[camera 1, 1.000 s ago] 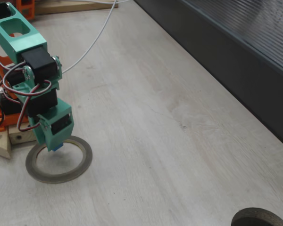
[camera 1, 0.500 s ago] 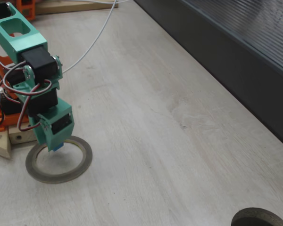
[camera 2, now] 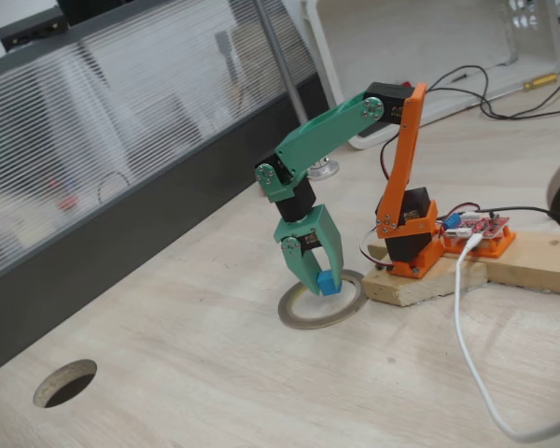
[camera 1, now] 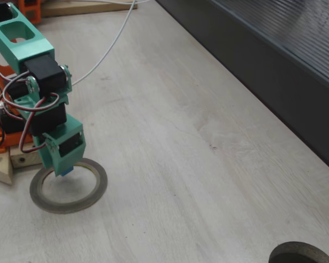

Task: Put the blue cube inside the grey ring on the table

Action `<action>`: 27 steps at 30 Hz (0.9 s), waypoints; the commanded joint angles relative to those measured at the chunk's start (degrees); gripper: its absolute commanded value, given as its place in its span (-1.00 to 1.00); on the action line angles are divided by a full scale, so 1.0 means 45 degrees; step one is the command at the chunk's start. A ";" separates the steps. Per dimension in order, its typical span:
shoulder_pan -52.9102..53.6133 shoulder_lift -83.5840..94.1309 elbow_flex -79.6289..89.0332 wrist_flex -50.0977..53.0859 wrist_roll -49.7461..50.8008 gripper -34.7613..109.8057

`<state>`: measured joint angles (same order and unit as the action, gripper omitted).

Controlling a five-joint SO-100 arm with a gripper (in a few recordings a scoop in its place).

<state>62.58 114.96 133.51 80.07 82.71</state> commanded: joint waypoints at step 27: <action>0.0039 0.0195 -0.0117 0.0098 0.0156 -0.30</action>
<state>62.23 114.96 133.51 80.07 82.71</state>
